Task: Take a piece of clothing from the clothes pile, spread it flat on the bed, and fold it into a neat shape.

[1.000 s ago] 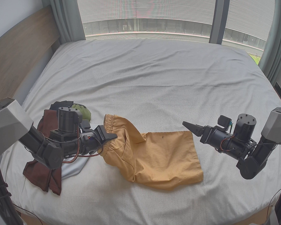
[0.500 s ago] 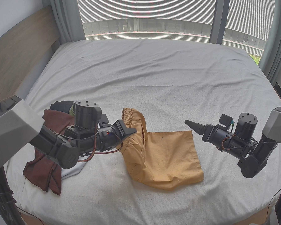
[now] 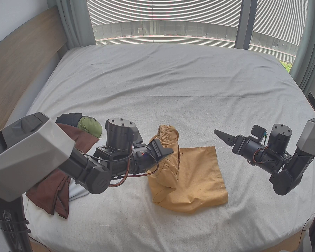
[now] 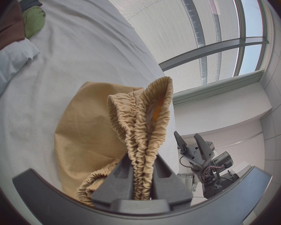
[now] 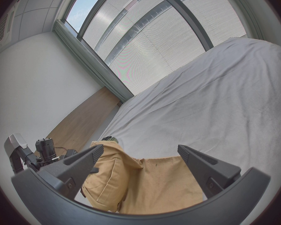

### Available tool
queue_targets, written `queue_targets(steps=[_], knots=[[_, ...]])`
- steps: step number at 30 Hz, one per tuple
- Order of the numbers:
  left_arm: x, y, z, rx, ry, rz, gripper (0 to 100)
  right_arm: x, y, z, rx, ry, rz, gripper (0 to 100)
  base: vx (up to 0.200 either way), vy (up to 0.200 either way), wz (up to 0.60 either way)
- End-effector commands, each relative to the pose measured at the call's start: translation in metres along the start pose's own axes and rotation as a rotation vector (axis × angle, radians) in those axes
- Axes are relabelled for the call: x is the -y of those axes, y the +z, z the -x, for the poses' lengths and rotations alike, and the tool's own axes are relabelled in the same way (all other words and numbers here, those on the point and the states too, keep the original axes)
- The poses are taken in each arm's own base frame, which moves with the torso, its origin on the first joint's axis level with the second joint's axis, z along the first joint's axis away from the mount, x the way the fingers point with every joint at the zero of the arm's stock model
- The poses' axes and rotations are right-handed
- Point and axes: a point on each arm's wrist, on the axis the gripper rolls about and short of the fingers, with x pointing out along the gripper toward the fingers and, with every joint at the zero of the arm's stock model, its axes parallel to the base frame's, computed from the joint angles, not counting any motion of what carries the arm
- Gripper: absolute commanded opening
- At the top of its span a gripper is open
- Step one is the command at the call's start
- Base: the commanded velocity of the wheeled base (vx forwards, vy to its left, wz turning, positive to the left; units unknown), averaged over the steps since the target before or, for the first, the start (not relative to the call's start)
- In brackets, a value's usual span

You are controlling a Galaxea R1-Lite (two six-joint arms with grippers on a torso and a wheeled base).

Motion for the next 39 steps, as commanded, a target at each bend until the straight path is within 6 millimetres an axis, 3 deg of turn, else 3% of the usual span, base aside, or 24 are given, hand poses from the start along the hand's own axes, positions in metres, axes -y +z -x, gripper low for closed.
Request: queue_targets(steps=[1,7,18,39], knots=[[0.001,-0.013,-0.016,-0.036,-0.009,-0.002,0,0.013,0.006,0.001,0.019,-0.026,-0.003,100,0.000,0.000,0.00],[0.005,-0.030,-0.035,-0.078,-0.016,-0.015,0,0.019,0.009,0.002,0.021,-0.031,-0.006,100,0.000,0.000,0.00],[0.007,-0.043,-0.059,-0.106,-0.020,-0.028,0,0.021,0.009,0.002,0.023,-0.034,-0.007,100,0.000,0.000,0.00],[-0.004,-0.048,-0.067,-0.108,0.009,-0.026,0,0.022,0.009,0.001,0.027,-0.031,-0.004,100,0.000,0.000,0.00]])
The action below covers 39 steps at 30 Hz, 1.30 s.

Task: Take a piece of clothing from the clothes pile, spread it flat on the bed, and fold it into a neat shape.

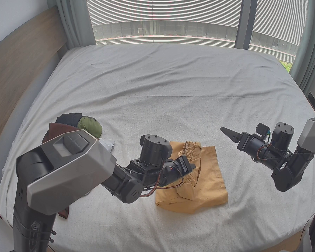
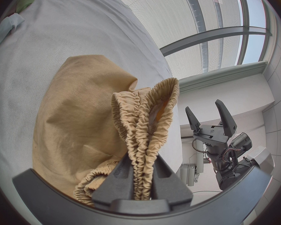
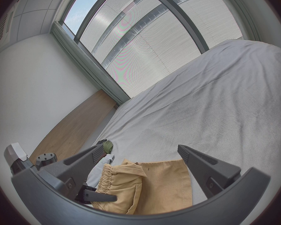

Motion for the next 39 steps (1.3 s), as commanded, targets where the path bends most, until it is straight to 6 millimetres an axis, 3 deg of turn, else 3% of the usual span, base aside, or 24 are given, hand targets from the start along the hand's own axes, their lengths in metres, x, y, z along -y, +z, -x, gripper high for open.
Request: queue_targets(steps=[1,4,5,19,28,39], knots=[[-0.001,0.001,0.000,0.003,0.000,0.000,0,0.000,-0.001,0.000,-0.002,0.001,-0.001,100,0.000,0.000,0.00],[0.000,0.001,0.000,0.005,-0.002,-0.004,0,0.000,-0.001,0.000,-0.002,0.001,-0.001,100,0.000,0.000,0.00],[0.000,0.001,0.000,0.006,-0.002,-0.004,100,0.000,-0.001,0.000,-0.002,0.001,-0.001,100,0.000,0.000,0.00],[0.008,0.005,0.004,0.058,-0.010,-0.017,100,0.001,-0.002,0.000,-0.008,-0.003,-0.003,100,0.000,0.000,0.00],[0.006,0.024,0.054,0.099,0.022,0.009,100,0.007,-0.018,0.002,-0.087,-0.044,-0.032,100,0.000,0.000,0.00],[-0.013,0.049,0.143,0.180,0.010,0.015,100,0.018,-0.042,0.002,-0.208,-0.098,-0.022,100,0.000,0.000,0.00]])
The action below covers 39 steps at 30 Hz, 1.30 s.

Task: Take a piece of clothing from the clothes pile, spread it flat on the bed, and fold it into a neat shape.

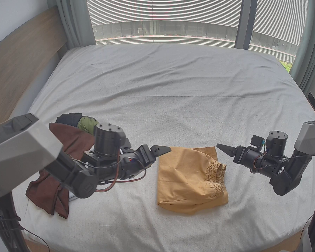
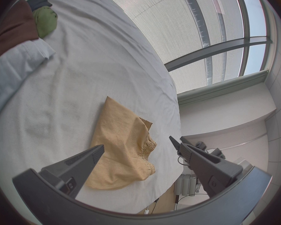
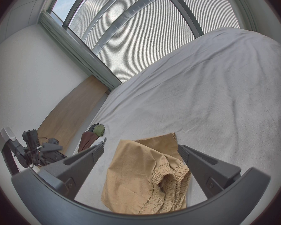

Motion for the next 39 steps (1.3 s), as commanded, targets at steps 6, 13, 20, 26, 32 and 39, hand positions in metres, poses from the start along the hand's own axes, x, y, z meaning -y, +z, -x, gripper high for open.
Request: queue_targets(steps=[6,13,20,26,32,39], knots=[[-0.015,0.021,0.081,0.095,-0.008,-0.010,100,-0.004,-0.029,-0.005,-0.104,0.016,0.003,100,0.000,0.000,0.00],[-0.027,0.020,0.090,0.098,0.028,-0.011,100,-0.019,-0.049,-0.004,-0.183,0.053,0.012,100,0.000,0.000,0.00],[-0.036,0.012,0.089,0.086,0.045,-0.060,100,-0.037,-0.075,0.001,-0.292,0.112,0.028,100,0.000,0.000,0.00],[-0.040,0.010,0.088,0.106,0.032,-0.062,100,-0.027,-0.098,-0.001,-0.373,0.076,0.029,100,0.000,0.000,0.00],[-0.042,0.008,0.087,0.098,0.035,-0.062,100,-0.016,-0.106,0.011,-0.408,0.016,0.021,100,0.000,0.000,0.00],[-0.049,0.004,0.081,0.080,0.052,-0.059,100,-0.006,-0.106,0.011,-0.400,-0.026,0.021,100,0.000,0.000,0.00]])
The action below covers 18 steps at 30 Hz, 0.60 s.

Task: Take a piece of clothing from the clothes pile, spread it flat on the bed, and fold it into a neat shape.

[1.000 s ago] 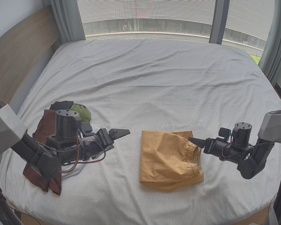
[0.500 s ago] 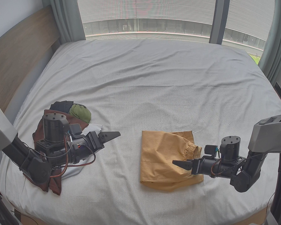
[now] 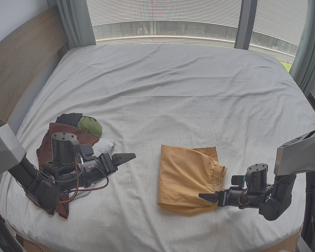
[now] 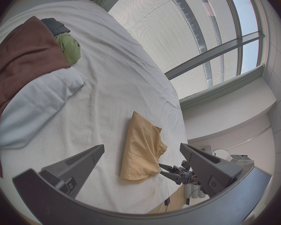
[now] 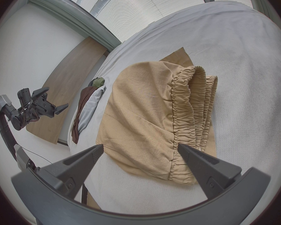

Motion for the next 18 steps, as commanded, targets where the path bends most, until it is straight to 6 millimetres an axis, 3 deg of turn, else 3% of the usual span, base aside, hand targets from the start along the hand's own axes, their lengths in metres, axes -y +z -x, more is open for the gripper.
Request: queue_targets(steps=[1,10,18], knots=[[-0.005,-0.004,-0.005,-0.018,0.016,0.006,100,0.005,-0.002,0.000,-0.008,-0.016,-0.010,100,0.000,0.000,0.00],[-0.006,-0.005,-0.006,-0.006,0.002,0.002,100,0.023,0.014,0.015,0.057,-0.068,-0.014,100,0.000,0.000,0.00],[-0.009,-0.008,-0.007,0.003,-0.010,-0.002,100,0.041,0.008,0.006,0.039,-0.103,-0.047,100,0.000,0.000,0.00]])
